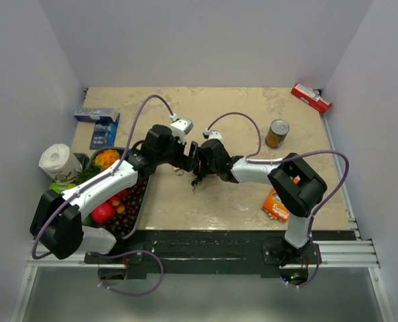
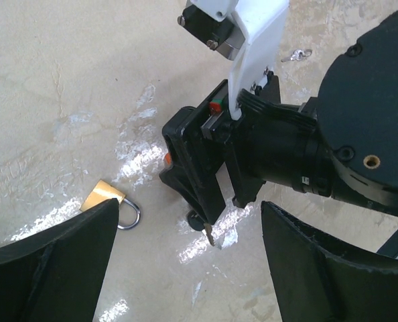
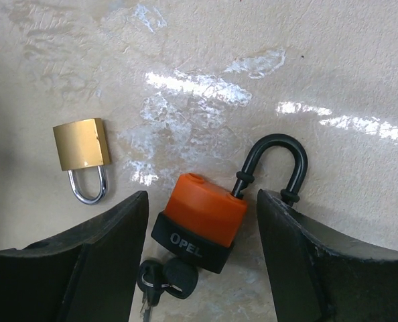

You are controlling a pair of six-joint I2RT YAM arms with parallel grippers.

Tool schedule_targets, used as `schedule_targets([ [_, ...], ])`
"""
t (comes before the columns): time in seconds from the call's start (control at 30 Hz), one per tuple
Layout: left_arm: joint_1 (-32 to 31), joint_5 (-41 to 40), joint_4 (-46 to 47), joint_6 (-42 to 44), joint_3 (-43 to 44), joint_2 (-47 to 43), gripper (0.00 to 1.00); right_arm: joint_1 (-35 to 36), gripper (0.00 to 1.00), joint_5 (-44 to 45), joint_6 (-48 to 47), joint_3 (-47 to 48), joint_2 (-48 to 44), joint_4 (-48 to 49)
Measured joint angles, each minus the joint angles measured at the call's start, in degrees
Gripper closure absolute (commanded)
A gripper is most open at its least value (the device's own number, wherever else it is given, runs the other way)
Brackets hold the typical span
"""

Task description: Unlock with the key

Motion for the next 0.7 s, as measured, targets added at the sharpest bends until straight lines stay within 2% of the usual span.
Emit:
schedule_targets([
  [0.17, 1.5, -0.5, 0.2, -0.7, -0.4, -1.0, 0.07, 1.5, 0.31, 3.0, -0.7, 0.0, 0.0, -0.9],
  [0.43, 12.5, 3.0, 2.5, -4.7, -3.6, -5.1, 0.07, 3.2, 0.34, 7.3, -1.1, 0.9, 0.0, -3.9],
  [0.7, 12.7, 1.1, 2.6, -4.5, -3.6, -9.8, 0.07, 4.7, 0.36, 12.7, -1.9, 5.2, 2.6, -9.4],
])
